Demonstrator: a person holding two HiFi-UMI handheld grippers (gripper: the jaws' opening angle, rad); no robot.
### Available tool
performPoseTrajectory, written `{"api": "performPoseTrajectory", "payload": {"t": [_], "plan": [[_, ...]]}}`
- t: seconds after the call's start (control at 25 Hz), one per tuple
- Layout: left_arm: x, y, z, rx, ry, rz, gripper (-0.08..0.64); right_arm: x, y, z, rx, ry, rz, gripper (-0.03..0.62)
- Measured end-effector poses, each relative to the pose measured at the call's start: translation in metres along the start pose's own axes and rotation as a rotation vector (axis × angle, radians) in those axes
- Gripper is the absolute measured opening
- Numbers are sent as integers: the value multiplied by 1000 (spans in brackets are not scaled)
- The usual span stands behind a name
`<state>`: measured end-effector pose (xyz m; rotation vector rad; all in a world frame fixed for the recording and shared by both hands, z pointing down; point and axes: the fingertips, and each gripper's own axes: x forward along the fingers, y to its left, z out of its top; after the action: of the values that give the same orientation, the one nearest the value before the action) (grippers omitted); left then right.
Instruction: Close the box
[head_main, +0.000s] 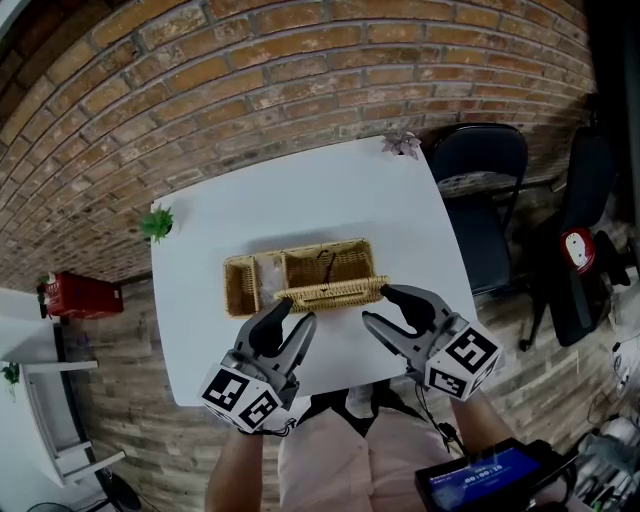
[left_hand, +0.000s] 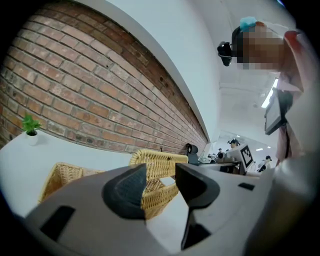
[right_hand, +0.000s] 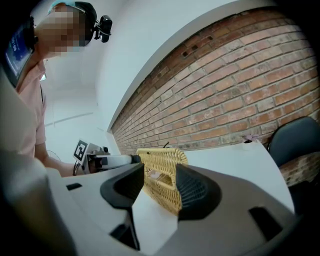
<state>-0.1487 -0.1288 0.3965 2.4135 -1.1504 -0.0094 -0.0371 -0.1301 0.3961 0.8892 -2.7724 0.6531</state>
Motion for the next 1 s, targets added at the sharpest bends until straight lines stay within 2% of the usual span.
{"api": "performPoseTrajectory", "payload": {"t": [0.48, 1.0], "plan": [[15, 20, -2, -30, 31, -21, 189, 15, -19, -3, 39, 5, -43, 204], [21, 29, -2, -37, 37, -22, 189, 27, -25, -3, 46, 11, -38, 204]]}}
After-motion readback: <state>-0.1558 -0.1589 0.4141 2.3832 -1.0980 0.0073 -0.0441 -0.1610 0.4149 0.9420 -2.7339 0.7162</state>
